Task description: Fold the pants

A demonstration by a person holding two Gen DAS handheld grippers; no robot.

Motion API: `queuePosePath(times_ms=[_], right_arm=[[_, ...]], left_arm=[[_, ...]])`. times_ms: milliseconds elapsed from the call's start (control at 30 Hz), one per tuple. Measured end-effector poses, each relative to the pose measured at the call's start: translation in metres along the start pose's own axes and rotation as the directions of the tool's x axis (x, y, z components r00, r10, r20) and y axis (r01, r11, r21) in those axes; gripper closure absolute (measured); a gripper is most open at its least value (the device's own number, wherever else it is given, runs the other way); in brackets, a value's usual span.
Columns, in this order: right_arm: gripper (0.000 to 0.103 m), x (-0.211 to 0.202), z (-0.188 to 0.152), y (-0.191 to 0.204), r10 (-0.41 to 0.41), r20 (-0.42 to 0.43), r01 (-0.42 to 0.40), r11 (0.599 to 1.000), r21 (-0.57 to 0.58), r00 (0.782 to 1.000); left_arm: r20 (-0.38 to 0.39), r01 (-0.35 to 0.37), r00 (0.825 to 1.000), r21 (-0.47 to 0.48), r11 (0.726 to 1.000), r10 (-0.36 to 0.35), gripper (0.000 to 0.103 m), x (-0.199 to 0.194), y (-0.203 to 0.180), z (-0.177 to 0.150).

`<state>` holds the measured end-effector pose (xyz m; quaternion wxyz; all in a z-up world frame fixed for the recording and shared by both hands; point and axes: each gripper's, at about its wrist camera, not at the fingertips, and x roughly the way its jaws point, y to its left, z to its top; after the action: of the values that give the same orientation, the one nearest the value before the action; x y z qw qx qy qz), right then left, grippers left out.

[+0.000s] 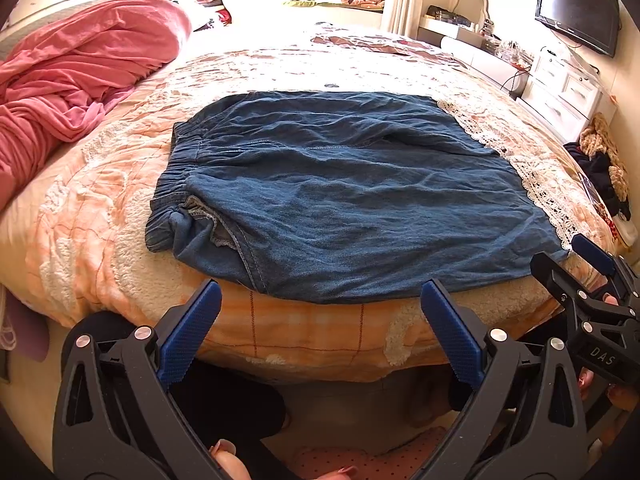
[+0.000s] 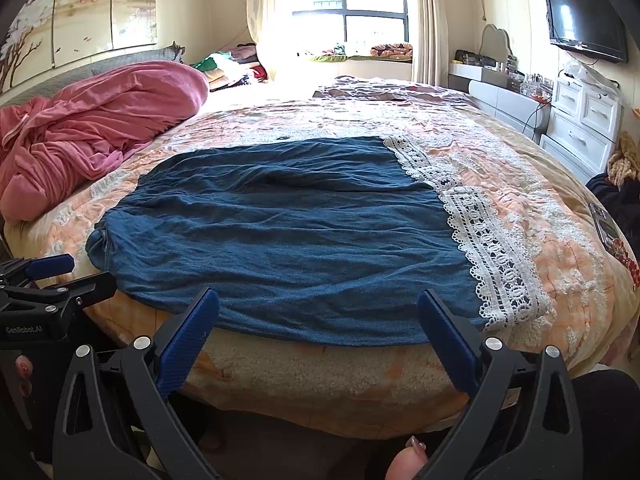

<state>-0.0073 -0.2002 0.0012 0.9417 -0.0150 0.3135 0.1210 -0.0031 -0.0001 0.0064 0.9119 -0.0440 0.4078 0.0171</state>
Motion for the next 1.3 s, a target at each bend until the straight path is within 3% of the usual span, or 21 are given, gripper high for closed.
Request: queuePosePath(times_ms=[1300], right_arm=[[0.004,0.0042,-0.0022,0.0013,-0.001,-0.011,0.001,1.0,-0.002,1.0]], left_arm=[[0.006,0.016,1.0,-0.002,1.0,-0.016,0.009,-0.0001,0.0007,0.0002]])
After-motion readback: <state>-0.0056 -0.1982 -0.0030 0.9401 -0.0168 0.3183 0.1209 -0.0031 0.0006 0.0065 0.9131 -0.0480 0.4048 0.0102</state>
